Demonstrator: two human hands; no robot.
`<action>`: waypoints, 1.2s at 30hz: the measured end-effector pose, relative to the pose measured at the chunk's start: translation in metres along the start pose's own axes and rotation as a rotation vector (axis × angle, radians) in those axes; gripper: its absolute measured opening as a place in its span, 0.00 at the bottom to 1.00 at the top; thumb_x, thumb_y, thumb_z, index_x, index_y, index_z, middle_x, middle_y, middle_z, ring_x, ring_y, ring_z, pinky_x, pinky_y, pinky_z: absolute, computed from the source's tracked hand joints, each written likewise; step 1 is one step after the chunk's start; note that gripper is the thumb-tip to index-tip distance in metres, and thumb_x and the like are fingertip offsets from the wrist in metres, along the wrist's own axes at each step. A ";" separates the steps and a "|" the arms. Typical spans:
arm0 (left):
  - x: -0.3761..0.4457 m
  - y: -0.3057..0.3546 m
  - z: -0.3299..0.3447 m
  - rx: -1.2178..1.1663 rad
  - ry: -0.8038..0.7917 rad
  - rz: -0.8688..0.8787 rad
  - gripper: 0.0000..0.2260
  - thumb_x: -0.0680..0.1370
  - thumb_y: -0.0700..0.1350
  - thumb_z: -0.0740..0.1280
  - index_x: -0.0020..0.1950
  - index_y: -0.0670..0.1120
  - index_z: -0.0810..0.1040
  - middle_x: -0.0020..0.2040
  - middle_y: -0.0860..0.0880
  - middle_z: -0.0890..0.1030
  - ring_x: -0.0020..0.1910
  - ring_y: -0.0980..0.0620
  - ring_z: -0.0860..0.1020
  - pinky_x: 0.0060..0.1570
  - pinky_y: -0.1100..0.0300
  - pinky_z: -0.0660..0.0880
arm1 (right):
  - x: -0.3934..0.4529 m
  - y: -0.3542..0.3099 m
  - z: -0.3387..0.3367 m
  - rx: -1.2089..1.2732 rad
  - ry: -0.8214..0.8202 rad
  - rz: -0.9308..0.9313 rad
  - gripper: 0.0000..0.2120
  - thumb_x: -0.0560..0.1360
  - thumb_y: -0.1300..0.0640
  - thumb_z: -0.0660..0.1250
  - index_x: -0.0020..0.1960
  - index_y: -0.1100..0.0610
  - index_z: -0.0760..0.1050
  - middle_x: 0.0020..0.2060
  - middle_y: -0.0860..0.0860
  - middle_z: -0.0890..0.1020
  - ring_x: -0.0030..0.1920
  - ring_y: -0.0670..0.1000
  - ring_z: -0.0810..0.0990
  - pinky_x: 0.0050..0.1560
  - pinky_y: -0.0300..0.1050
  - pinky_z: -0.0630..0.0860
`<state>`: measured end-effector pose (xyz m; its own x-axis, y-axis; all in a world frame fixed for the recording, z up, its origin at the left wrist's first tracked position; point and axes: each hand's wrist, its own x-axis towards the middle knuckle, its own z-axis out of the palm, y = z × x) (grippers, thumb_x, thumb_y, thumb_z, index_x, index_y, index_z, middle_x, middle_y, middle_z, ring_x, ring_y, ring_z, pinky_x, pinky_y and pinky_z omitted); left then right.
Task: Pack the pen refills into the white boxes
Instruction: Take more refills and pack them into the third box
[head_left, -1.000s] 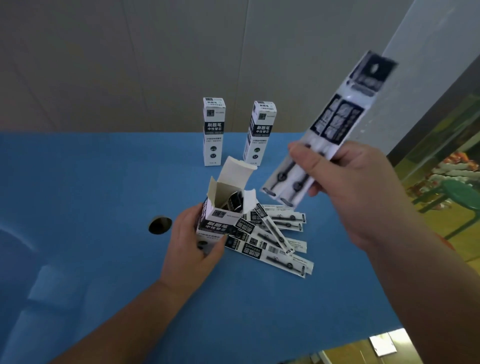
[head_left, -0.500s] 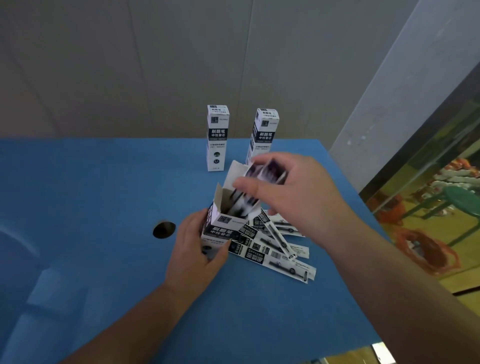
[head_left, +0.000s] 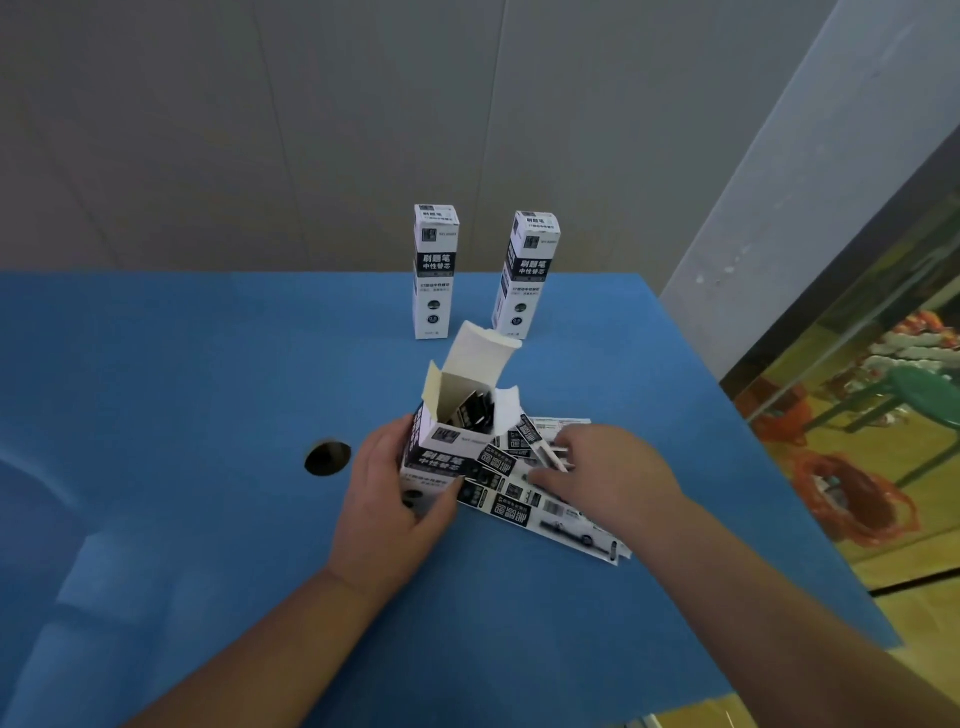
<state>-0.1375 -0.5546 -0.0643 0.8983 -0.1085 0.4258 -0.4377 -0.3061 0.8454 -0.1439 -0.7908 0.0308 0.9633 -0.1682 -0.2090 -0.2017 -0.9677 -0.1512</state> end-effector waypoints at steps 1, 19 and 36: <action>0.000 -0.001 0.000 -0.006 0.000 0.000 0.32 0.74 0.56 0.72 0.72 0.75 0.61 0.66 0.60 0.73 0.67 0.49 0.76 0.65 0.39 0.77 | 0.002 0.001 0.006 -0.009 -0.026 -0.003 0.21 0.71 0.33 0.69 0.46 0.51 0.77 0.38 0.47 0.81 0.39 0.50 0.80 0.35 0.44 0.73; 0.002 -0.005 0.000 -0.031 -0.022 -0.025 0.30 0.75 0.56 0.73 0.72 0.72 0.64 0.65 0.53 0.75 0.65 0.45 0.78 0.62 0.38 0.79 | 0.019 0.013 0.010 0.088 -0.142 -0.113 0.23 0.71 0.46 0.76 0.29 0.55 0.68 0.24 0.48 0.68 0.26 0.49 0.67 0.28 0.42 0.61; 0.002 -0.011 0.001 -0.073 -0.060 -0.095 0.28 0.75 0.56 0.74 0.73 0.64 0.68 0.64 0.51 0.77 0.65 0.45 0.79 0.63 0.39 0.79 | 0.018 0.022 -0.011 0.210 -0.124 -0.061 0.18 0.72 0.46 0.76 0.33 0.56 0.76 0.29 0.53 0.79 0.28 0.49 0.72 0.31 0.42 0.68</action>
<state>-0.1312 -0.5521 -0.0730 0.9355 -0.1393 0.3248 -0.3505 -0.2482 0.9031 -0.1294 -0.8173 0.0342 0.9484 -0.0736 -0.3085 -0.1885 -0.9130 -0.3618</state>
